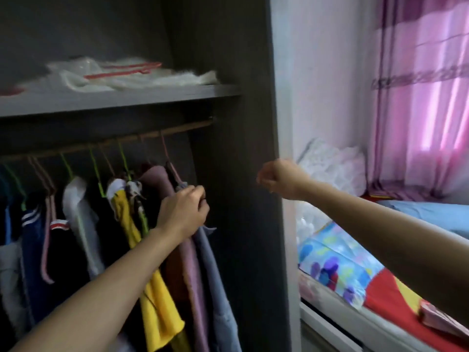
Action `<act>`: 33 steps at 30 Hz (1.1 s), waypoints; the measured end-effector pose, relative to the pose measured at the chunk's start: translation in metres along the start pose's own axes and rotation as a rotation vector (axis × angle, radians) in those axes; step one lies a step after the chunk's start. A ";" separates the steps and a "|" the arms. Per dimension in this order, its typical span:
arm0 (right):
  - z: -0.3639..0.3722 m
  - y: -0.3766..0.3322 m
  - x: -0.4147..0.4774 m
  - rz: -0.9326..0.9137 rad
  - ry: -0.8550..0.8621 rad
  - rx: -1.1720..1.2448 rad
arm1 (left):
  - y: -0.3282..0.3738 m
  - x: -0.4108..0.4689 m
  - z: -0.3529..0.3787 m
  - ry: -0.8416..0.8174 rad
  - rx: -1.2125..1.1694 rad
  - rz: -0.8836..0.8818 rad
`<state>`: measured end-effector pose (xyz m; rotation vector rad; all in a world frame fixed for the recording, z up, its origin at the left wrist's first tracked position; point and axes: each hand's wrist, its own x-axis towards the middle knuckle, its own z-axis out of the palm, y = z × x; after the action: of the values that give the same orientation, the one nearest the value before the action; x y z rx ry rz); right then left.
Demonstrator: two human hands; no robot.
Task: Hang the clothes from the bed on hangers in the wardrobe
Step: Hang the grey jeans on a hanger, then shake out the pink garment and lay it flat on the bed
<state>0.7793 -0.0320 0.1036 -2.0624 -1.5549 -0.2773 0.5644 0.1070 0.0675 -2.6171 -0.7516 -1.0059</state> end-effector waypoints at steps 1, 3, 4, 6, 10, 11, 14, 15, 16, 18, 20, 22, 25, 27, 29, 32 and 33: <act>-0.011 0.018 -0.018 0.007 0.003 -0.044 | 0.019 -0.004 0.008 -0.022 -0.024 -0.011; -0.029 0.059 -0.055 0.059 0.009 -0.084 | 0.063 -0.013 0.029 -0.074 -0.047 -0.018; -0.038 0.080 -0.074 0.094 0.014 -0.108 | 0.087 -0.018 0.040 -0.109 -0.051 -0.004; -0.055 0.123 -0.114 0.168 0.029 -0.181 | 0.139 -0.026 0.058 -0.179 -0.073 0.040; -0.090 0.205 -0.192 0.343 -0.018 -0.297 | 0.240 -0.027 0.088 -0.303 -0.145 0.116; -0.100 0.226 -0.209 0.388 -0.033 -0.320 | 0.264 -0.025 0.097 -0.325 -0.156 0.136; -0.133 0.285 -0.262 0.536 -0.020 -0.344 | 0.331 -0.014 0.125 -0.387 -0.184 0.197; -0.143 0.304 -0.280 0.585 -0.016 -0.352 | 0.352 -0.011 0.134 -0.412 -0.195 0.222; -0.150 0.321 -0.298 0.631 -0.023 -0.366 | 0.373 -0.008 0.145 -0.436 -0.208 0.251; -0.160 0.354 -0.331 0.722 -0.049 -0.403 | 0.413 -0.003 0.170 -0.488 -0.223 0.309; -0.166 0.388 -0.360 0.803 -0.073 -0.415 | 0.453 0.002 0.197 -0.533 -0.238 0.356; -0.168 0.424 -0.386 0.873 -0.117 -0.415 | 0.493 0.008 0.227 -0.575 -0.275 0.399; -0.167 0.477 -0.416 0.969 -0.169 -0.408 | 0.550 0.017 0.275 -0.643 -0.314 0.467; -0.162 0.514 -0.432 1.054 -0.184 -0.384 | 0.584 0.025 0.311 -0.692 -0.342 0.506; -0.154 0.549 -0.446 1.142 -0.204 -0.349 | 0.614 0.032 0.346 -0.752 -0.353 0.539; -0.135 0.592 -0.465 1.252 -0.272 -0.260 | 0.654 0.037 0.391 -0.839 -0.360 0.596; -0.128 0.605 -0.472 1.280 -0.292 -0.224 | 0.666 0.039 0.405 -0.867 -0.363 0.608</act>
<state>1.2174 -0.6049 -0.1870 -2.8884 -0.0731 0.3588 1.1745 -0.2797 -0.2281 -3.2499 0.1647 0.2176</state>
